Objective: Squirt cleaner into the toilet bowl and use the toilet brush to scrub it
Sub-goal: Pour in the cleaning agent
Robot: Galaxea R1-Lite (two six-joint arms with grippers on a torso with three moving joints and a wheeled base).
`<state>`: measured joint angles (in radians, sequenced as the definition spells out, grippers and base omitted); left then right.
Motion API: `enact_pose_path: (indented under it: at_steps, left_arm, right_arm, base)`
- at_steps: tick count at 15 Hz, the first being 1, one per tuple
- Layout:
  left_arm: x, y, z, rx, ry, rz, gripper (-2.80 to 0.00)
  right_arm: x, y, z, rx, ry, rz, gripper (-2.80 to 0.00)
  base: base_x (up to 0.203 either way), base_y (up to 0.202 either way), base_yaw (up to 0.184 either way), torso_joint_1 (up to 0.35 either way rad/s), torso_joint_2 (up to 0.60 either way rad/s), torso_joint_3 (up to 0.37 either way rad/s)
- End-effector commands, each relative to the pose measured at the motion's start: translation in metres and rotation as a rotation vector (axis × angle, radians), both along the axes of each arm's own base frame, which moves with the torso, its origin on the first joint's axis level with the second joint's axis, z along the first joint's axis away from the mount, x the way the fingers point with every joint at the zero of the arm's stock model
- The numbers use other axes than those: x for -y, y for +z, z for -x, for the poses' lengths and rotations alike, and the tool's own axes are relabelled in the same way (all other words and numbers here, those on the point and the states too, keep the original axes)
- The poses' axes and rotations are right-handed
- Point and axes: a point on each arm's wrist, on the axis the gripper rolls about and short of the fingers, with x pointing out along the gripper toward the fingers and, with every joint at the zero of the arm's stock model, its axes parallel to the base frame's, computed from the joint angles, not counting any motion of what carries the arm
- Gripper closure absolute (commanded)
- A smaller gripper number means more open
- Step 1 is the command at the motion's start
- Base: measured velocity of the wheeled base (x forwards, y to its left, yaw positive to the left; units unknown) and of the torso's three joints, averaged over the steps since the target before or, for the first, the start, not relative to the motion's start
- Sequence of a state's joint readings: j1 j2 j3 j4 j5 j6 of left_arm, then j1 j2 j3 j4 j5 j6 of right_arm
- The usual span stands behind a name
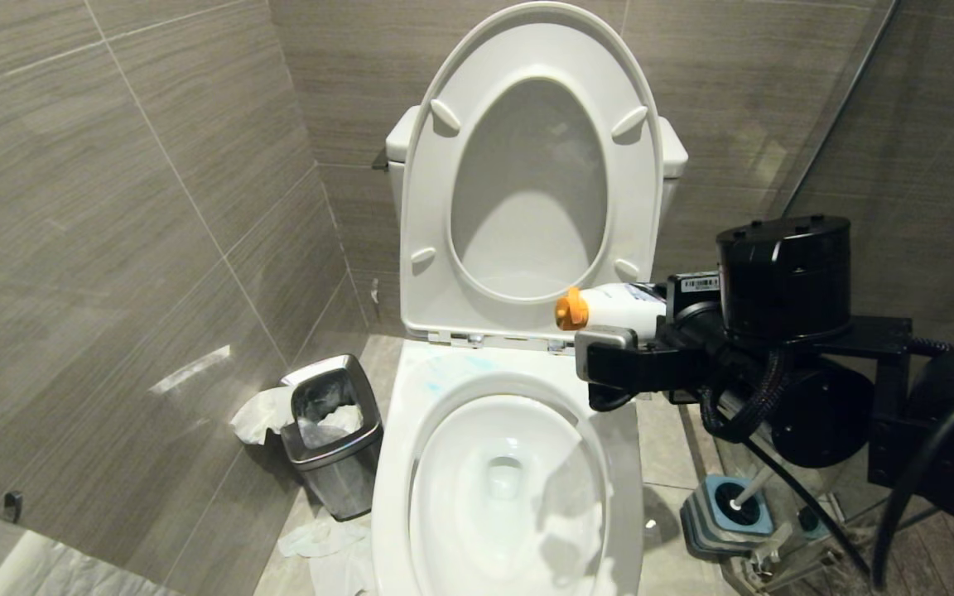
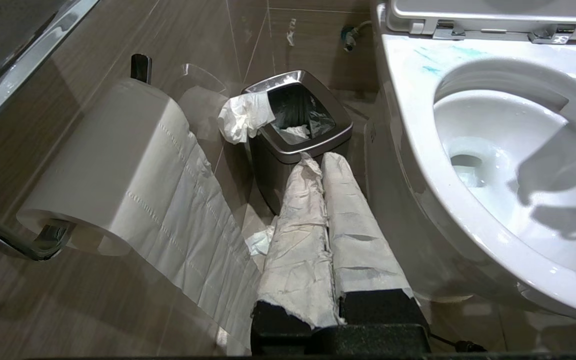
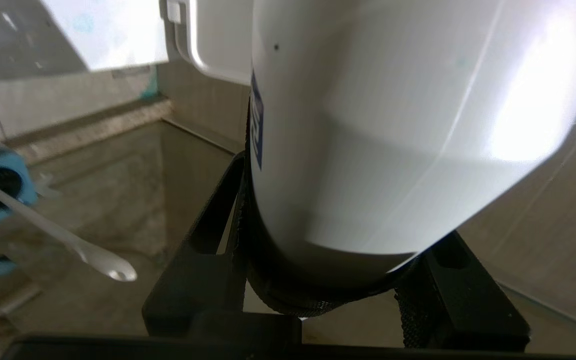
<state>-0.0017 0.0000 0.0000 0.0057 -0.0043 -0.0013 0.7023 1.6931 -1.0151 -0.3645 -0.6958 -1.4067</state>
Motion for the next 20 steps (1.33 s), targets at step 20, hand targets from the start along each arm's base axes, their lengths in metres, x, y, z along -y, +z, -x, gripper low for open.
enact_pose_path:
  at_steps: [20]
  left_arm:
    - [0.000,-0.001,0.000,-0.005,0.000,0.000,0.00]
  right_arm:
    - [-0.015,0.021,-0.016,0.055,-0.001,0.472,0.00]
  base:
    - [0.000,0.000,0.000,0.000,0.00,0.000]
